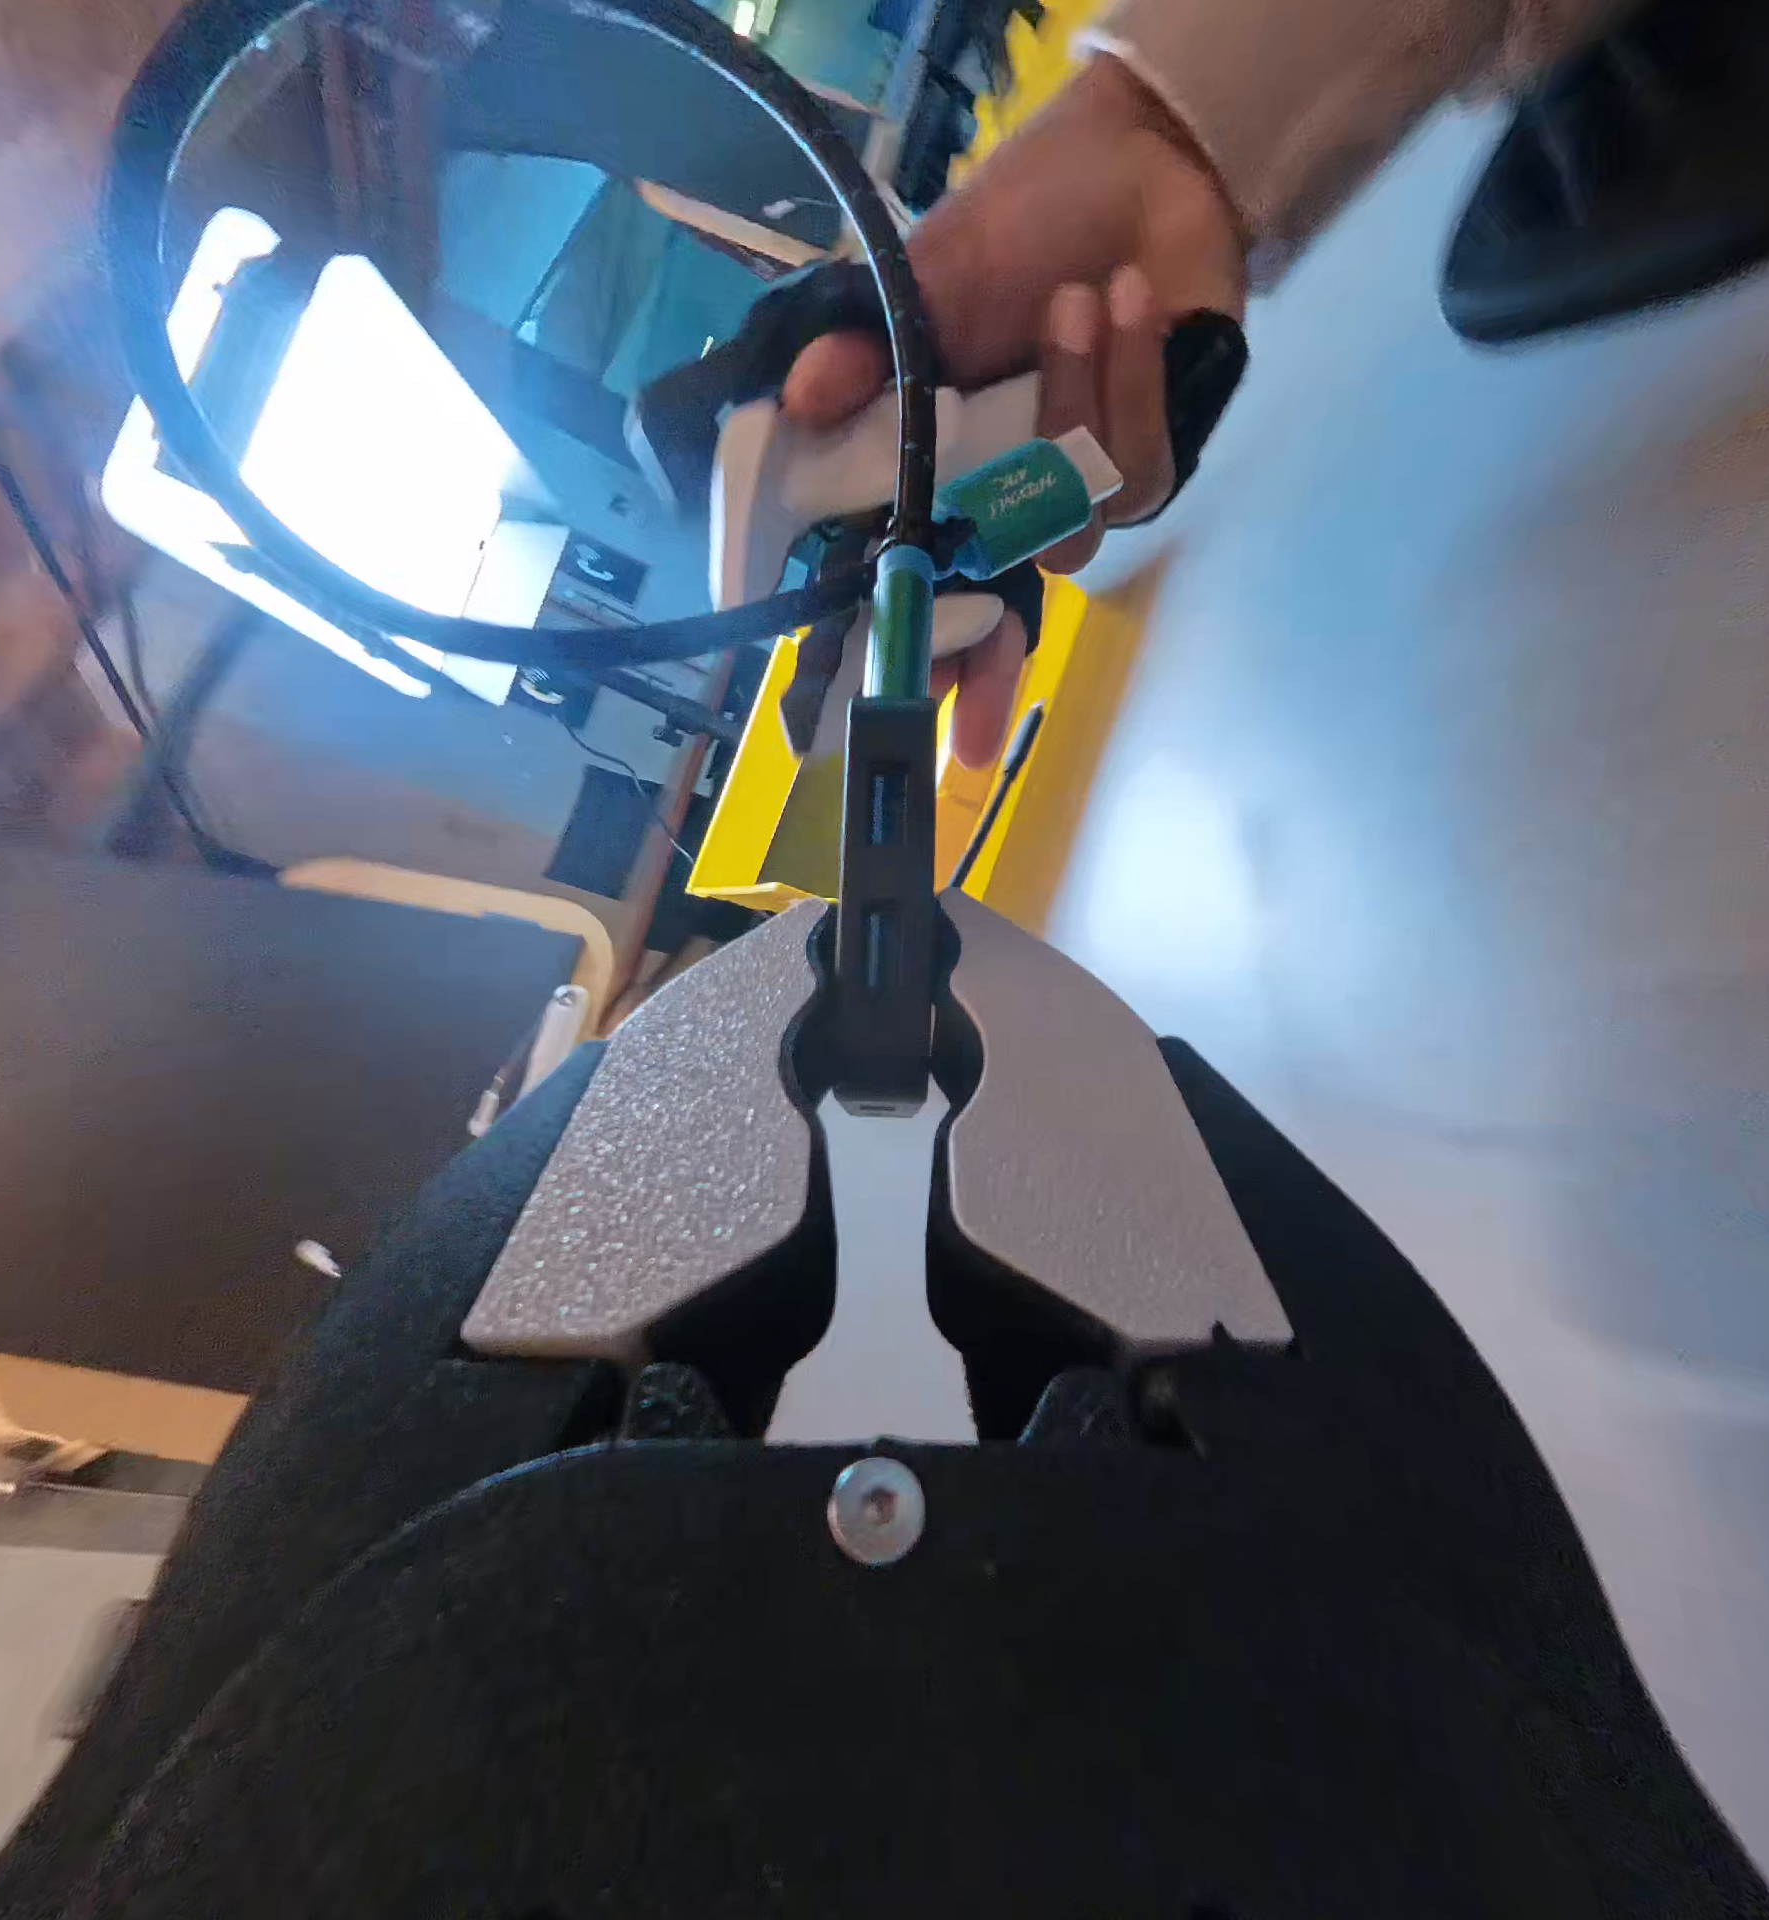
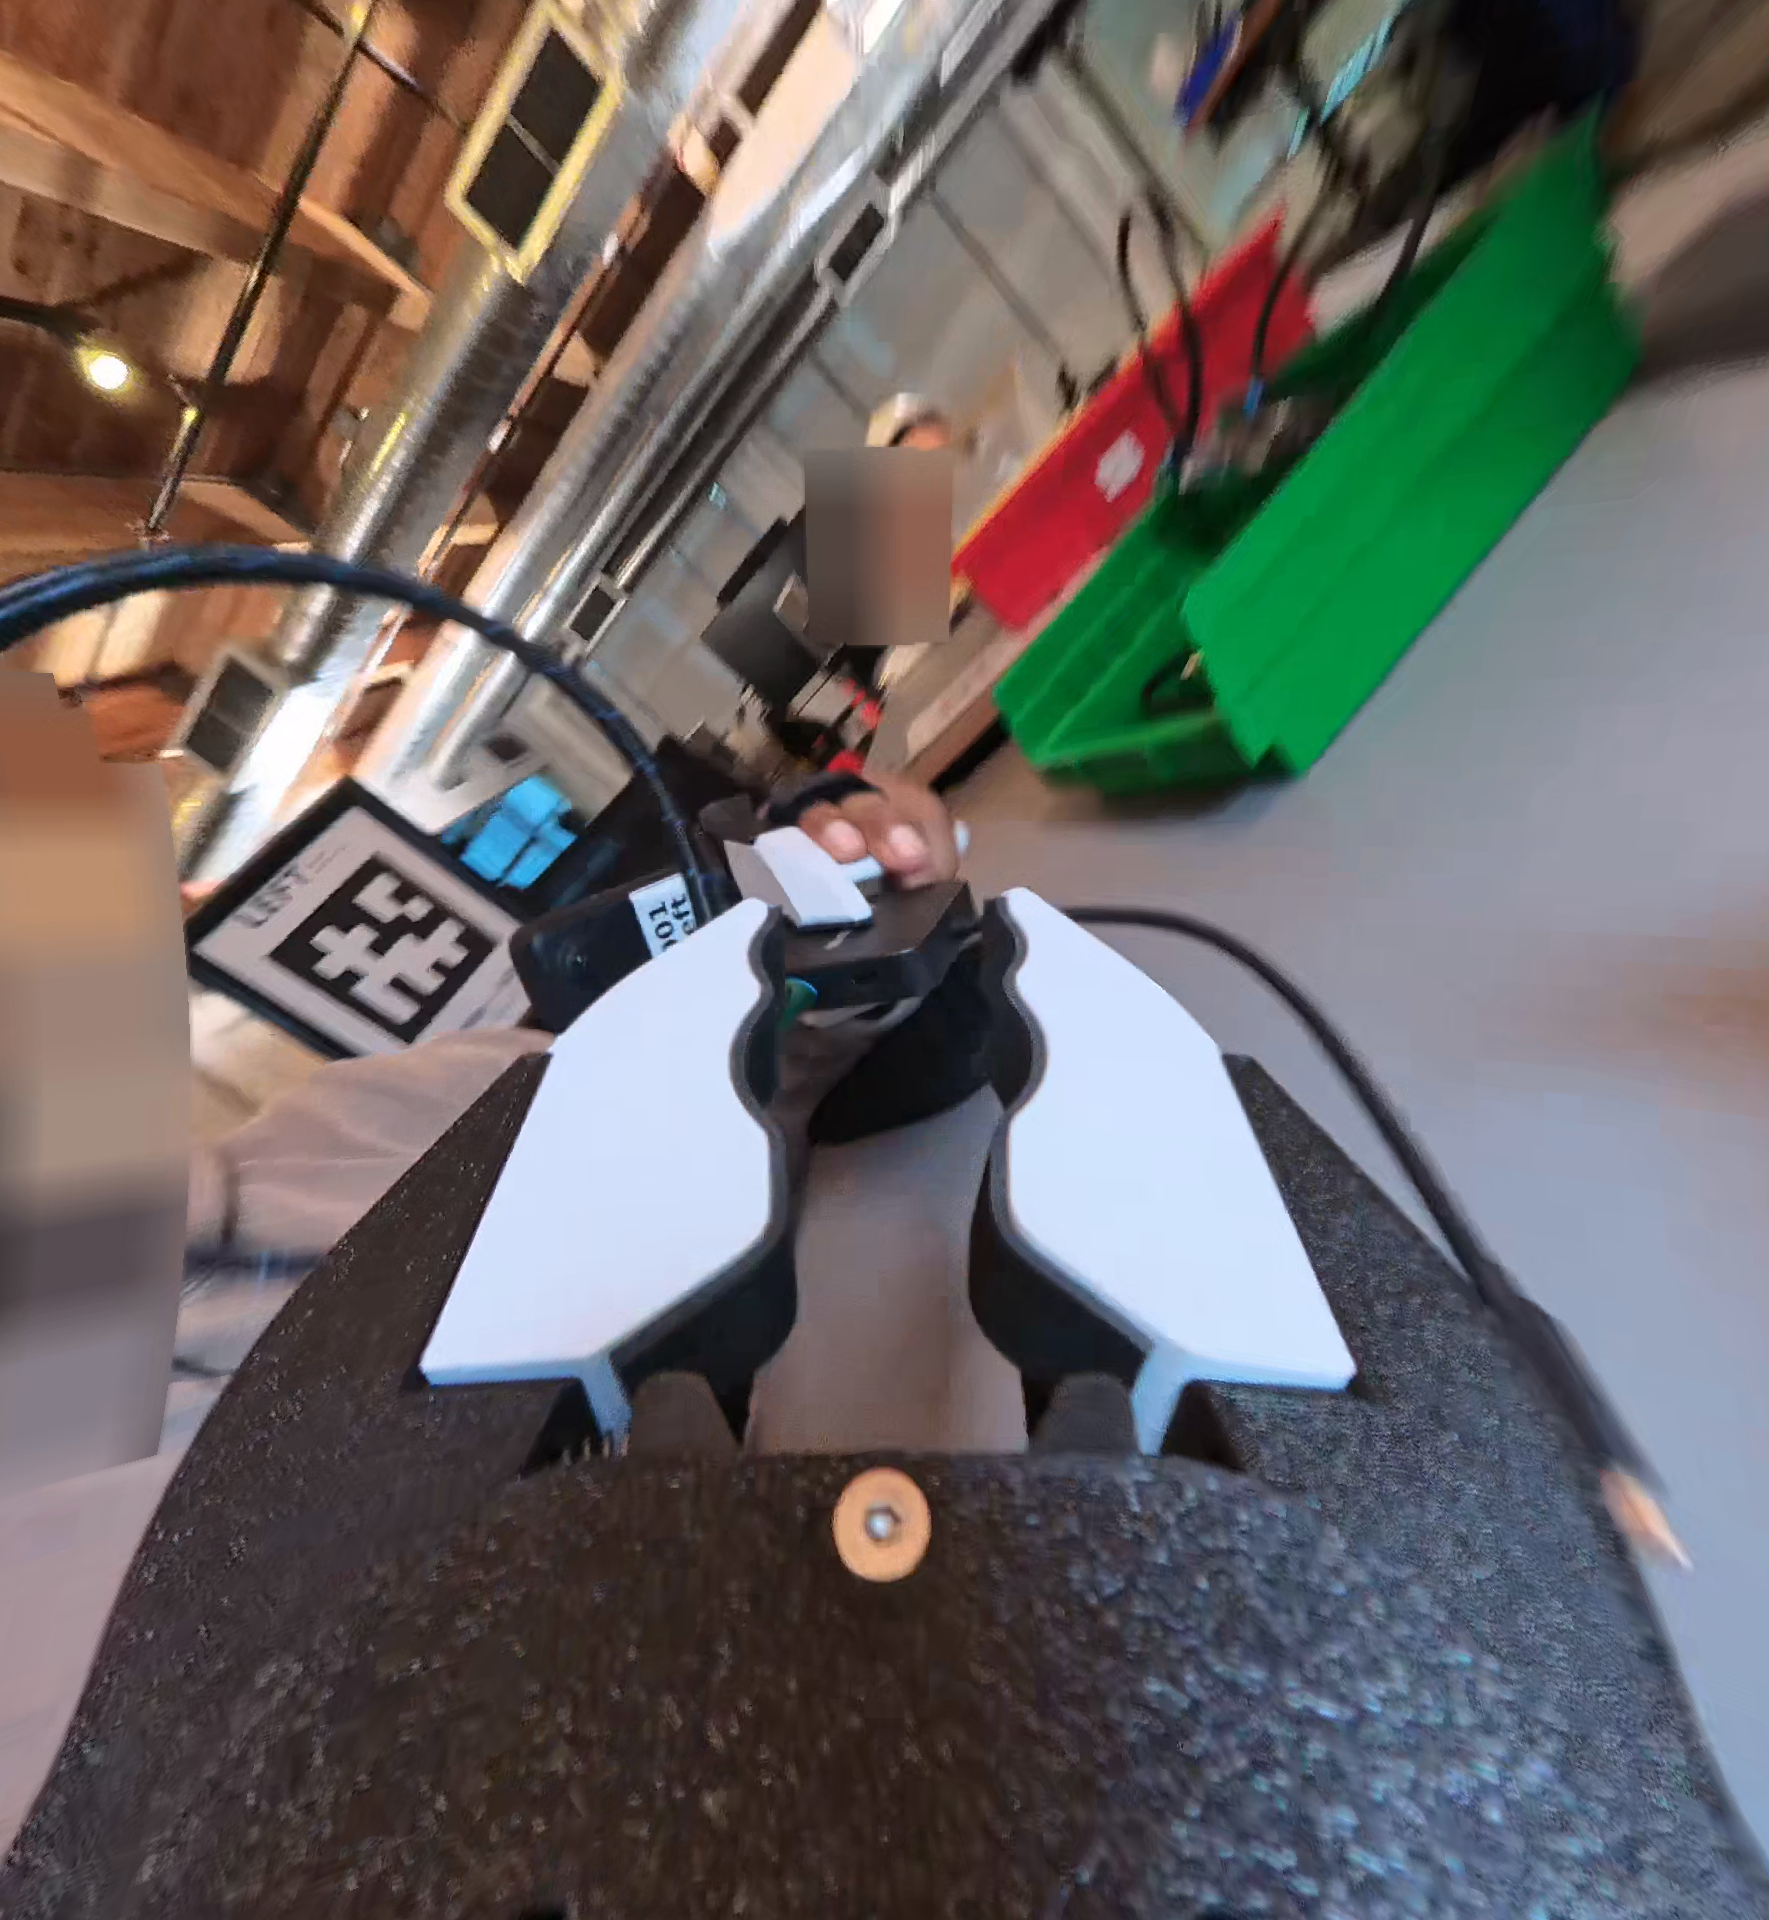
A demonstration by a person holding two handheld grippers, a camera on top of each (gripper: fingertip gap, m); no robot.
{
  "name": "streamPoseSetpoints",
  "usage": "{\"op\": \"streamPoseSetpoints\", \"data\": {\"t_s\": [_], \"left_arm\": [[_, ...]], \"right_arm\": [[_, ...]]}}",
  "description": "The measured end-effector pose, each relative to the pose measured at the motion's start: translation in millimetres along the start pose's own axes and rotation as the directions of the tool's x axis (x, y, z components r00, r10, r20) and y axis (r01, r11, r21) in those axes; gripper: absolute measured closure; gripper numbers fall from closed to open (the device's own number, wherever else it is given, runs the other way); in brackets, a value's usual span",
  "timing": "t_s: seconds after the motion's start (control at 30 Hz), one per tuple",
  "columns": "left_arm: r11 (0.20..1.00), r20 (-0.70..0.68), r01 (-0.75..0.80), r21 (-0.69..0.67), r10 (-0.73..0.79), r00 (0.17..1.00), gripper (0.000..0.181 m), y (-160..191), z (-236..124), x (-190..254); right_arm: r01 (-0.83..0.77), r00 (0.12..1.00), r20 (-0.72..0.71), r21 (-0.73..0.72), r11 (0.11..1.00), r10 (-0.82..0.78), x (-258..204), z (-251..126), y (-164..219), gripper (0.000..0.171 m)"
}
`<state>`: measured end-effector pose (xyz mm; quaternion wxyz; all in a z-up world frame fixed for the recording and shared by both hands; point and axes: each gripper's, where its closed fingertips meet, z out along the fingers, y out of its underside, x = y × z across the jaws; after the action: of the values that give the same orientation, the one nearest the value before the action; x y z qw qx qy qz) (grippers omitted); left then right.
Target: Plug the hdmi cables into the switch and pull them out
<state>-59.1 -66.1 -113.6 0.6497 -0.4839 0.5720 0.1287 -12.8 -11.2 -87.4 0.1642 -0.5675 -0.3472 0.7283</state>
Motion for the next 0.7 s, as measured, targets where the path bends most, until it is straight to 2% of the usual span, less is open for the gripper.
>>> {"op": "streamPoseSetpoints", "data": {"t_s": [0.07,0.1,0.17,0.2,0.27,0.33,0.37,0.4,0.5,0.6,0.7], "left_arm": [[0.98,0.002,0.193,0.043,-0.194,0.981,0.167,2,-9,-19],[0.955,-0.007,0.29,0.061,-0.29,0.957,0.167,5,-12,-27],[0.889,-0.026,0.452,0.075,-0.451,0.892,0.167,13,-17,-39],[0.856,-0.03,0.513,0.064,-0.512,0.858,0.167,20,-17,-42],[0.807,-0.011,0.59,0.019,-0.59,0.807,0.167,35,-16,-46],[0.766,0.005,0.638,-0.08,-0.639,0.769,0.167,53,-11,-41],[0.748,0.013,0.65,-0.133,-0.655,0.756,0.167,62,-9,-36],[0.737,0.013,0.657,-0.162,-0.664,0.748,0.167,67,-6,-30],[0.713,-0.017,0.668,-0.212,-0.686,0.727,0.167,69,-1,-17],[0.752,-0.053,0.615,-0.24,-0.642,0.765,0.167,63,1,-7],[0.804,-0.118,0.554,-0.214,-0.584,0.803,0.167,47,0,0]], "right_arm": [[0.202,0.975,-0.123,0.143,0.969,-0.185,-8,-29,-38,0.139],[0.327,0.935,-0.215,0.204,0.923,-0.284,-15,-46,-56,0.139],[0.572,0.796,-0.394,0.241,0.784,-0.46,-35,-75,-82,0.145],[0.681,0.699,-0.469,0.205,0.703,-0.54,-46,-83,-87,0.147],[0.843,0.465,-0.553,0.039,0.536,-0.692,-64,-84,-84,0.155],[0.901,0.228,-0.555,-0.192,0.39,-0.8,-63,-69,-70,0.16],[0.895,0.142,-0.528,-0.292,0.337,-0.837,-56,-58,-61,0.16],[0.877,0.096,-0.477,-0.375,0.3,-0.874,-46,-44,-49,0.16],[0.794,0.061,-0.291,-0.565,0.223,-0.955,-8,-5,-5,0.157],[0.729,-0.002,-0.158,-0.677,0.106,-0.988,19,20,24,0.15],[0.704,0.042,-0.09,-0.704,0.093,-0.995,32,38,42,0.143]]}}
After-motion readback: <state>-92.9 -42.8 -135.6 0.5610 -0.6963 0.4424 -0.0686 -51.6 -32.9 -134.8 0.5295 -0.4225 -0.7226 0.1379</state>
